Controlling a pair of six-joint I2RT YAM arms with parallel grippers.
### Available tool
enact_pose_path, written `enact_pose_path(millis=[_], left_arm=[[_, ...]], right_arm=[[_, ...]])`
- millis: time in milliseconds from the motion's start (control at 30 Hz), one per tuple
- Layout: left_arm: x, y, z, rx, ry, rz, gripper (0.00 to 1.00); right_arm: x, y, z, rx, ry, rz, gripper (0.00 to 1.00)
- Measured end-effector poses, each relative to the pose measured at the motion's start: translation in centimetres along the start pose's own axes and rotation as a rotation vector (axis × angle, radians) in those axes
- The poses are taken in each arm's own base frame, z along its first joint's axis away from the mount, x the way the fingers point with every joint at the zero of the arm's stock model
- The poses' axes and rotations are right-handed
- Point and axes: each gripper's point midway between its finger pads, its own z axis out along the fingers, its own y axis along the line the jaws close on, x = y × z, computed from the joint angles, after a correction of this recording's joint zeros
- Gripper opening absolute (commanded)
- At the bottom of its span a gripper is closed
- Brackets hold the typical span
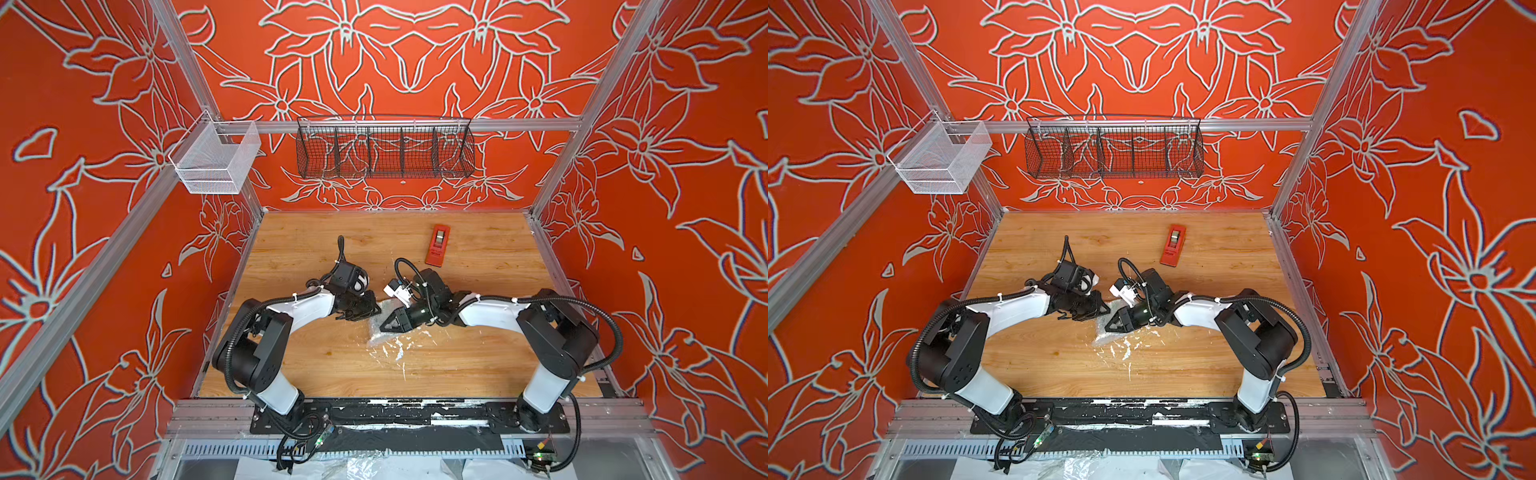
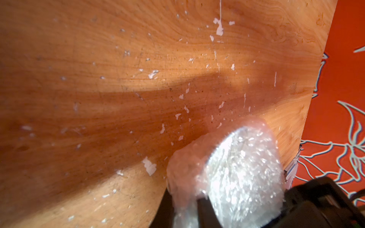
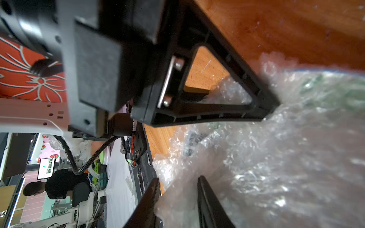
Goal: Wrap bowls in bubble wrap
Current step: Wrap the bowl in bubble wrap.
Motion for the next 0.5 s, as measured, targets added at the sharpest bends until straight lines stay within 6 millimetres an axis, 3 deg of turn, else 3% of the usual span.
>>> enact_pose_path(millis=[500], left_arm=[[0.6, -0.2, -0.1, -0.022, 0.004, 0.009, 0.0]], right_arm=[[1.0, 0.1, -0.4, -0.008, -0.06, 0.045, 0.26]])
